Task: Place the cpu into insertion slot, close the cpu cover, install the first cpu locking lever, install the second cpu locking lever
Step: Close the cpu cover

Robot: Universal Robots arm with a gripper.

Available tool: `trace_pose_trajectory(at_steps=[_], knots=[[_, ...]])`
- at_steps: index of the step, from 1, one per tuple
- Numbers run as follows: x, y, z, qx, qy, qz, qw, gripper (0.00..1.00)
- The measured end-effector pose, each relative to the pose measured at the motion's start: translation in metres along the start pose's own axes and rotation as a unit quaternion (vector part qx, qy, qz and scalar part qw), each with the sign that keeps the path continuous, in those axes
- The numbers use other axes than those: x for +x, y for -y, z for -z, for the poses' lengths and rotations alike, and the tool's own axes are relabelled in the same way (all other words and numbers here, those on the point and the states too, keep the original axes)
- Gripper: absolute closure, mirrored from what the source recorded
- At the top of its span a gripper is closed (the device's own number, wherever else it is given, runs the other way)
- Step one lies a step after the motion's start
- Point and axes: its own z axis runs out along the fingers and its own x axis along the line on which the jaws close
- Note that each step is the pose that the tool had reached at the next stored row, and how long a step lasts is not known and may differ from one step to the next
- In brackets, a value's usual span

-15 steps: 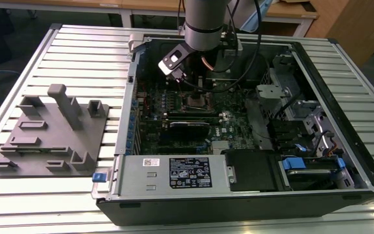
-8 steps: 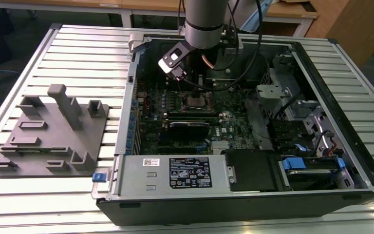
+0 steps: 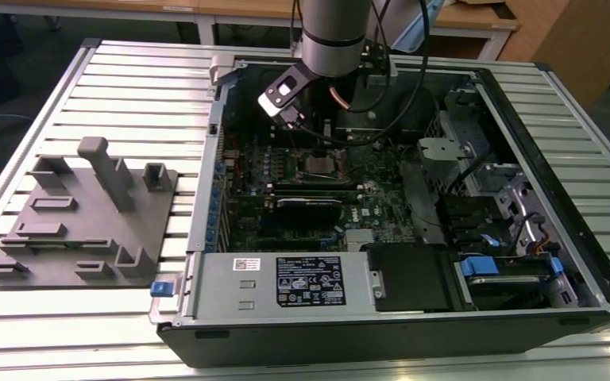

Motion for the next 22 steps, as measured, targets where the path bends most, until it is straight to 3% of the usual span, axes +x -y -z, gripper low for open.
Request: trace_pose_trajectory(at_steps=[22], knots=[[0.0002, -0.0002, 0.0065, 0.0, 0.0001, 0.0, 1.0, 0.89]])
